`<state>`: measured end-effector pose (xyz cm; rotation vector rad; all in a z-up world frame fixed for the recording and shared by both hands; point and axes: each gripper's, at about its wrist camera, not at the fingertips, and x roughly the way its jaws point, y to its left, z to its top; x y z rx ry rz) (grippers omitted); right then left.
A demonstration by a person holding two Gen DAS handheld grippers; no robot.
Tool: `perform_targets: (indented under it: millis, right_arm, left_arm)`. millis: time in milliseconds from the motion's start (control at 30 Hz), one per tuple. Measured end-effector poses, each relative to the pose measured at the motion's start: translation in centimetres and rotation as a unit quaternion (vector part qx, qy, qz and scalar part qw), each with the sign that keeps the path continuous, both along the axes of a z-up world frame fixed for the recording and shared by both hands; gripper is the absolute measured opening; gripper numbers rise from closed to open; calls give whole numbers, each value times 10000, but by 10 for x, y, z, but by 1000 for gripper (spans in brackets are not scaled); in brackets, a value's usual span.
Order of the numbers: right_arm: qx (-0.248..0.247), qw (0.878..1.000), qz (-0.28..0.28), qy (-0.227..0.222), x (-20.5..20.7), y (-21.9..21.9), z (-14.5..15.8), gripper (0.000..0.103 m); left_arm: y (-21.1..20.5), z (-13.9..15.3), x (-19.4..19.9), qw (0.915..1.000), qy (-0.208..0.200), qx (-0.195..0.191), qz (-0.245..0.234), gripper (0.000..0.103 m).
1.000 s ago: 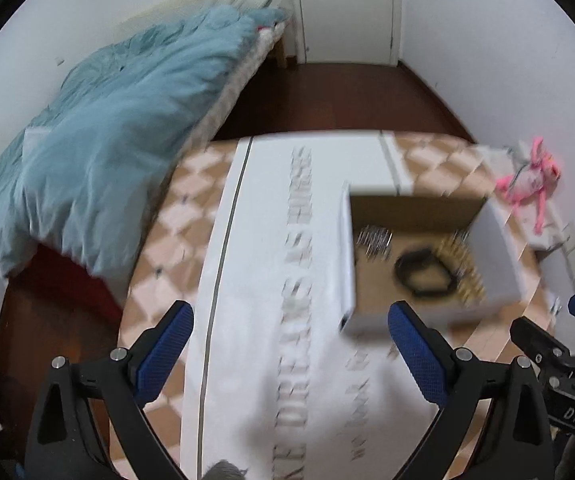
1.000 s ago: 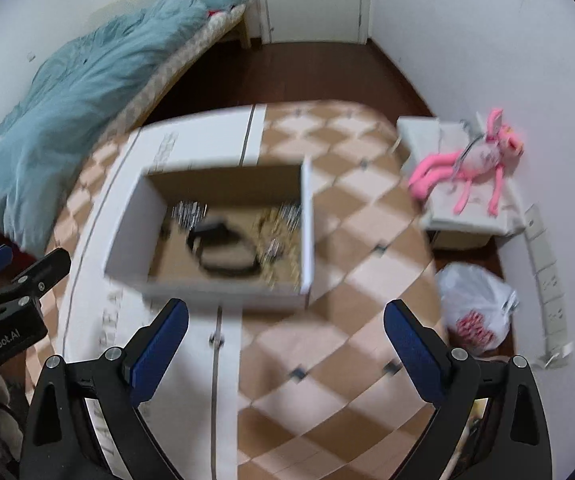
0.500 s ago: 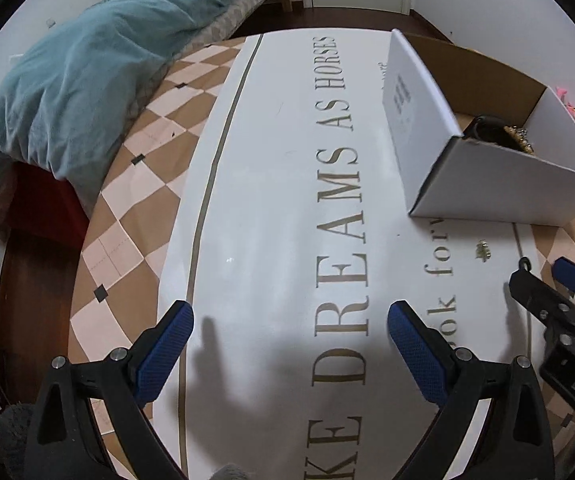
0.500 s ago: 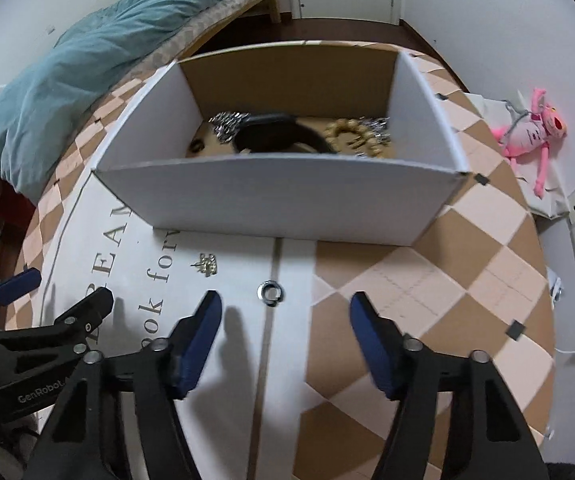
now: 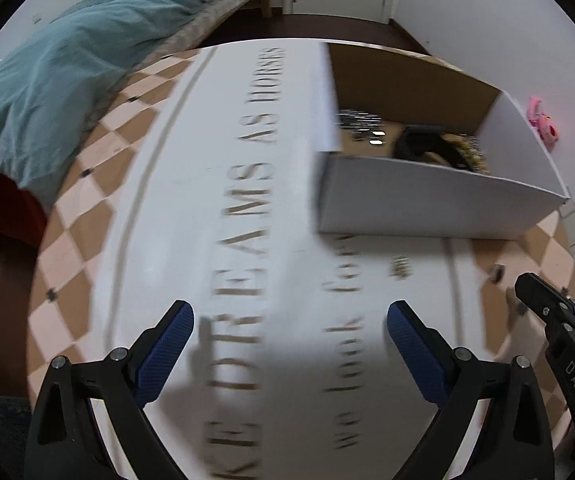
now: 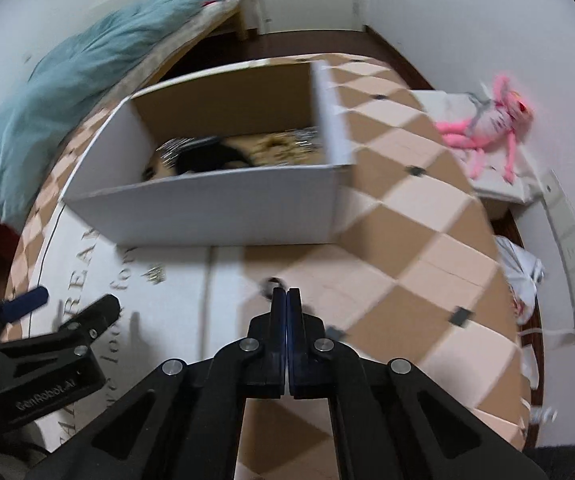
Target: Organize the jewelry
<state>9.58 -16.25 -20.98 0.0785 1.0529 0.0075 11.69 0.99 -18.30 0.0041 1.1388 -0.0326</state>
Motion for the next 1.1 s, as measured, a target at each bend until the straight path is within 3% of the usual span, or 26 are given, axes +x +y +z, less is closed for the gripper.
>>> perform_targets:
  millis: [133, 267, 300, 333, 433, 533, 600, 700, 833, 867, 1100]
  right_arm:
    - [72, 9998, -185, 50, -1, -20, 0, 0]
    - [487, 9985, -220, 136, -2, -32, -2, 0]
    - [535, 9982, -226, 142, -1, -33, -2, 0]
    - [565, 9980, -248, 139, 0, -33, -1, 0]
    - [575, 9977, -314, 181, 1, -36, -1, 1]
    - [548, 9976, -376, 167, 1, -41, 1, 2]
    - [560, 9974, -417, 158, 2, -44, 3, 2]
    - [544, 9974, -446, 128, 4, -47, 6, 8]
    - [656, 9970, -393, 92, 5, -46, 10, 43]
    - [685, 9969, -364, 92, 5, -44, 10, 46]
    - [555, 9984, 88, 80, 14, -13, 2, 46]
  left_arm:
    - [-27, -1, 5, 9998, -104, -30, -182, 98]
    - [-39, -1, 10, 9992, -241, 78, -303, 98]
    - [-41, -1, 12, 9990, -275, 99, -333, 93]
    - [-43, -2, 14, 9989, -281, 113, -362, 76]
    - [-46, -5, 18, 9985, -290, 43, -466, 45]
    - [-47, -4, 19, 9979, -354, 26, -542, 19]
    - [-48, -3, 20, 9977, -353, -12, -587, 9]
    - [-46, -3, 19, 9976, -337, -117, -597, 9]
    - [-41, 1, 13, 9972, -346, -163, -637, 4]
    - [-39, 2, 12, 9973, -341, -157, -631, 4]
    - [2, 6, 0, 9989, -230, -292, -300, 4]
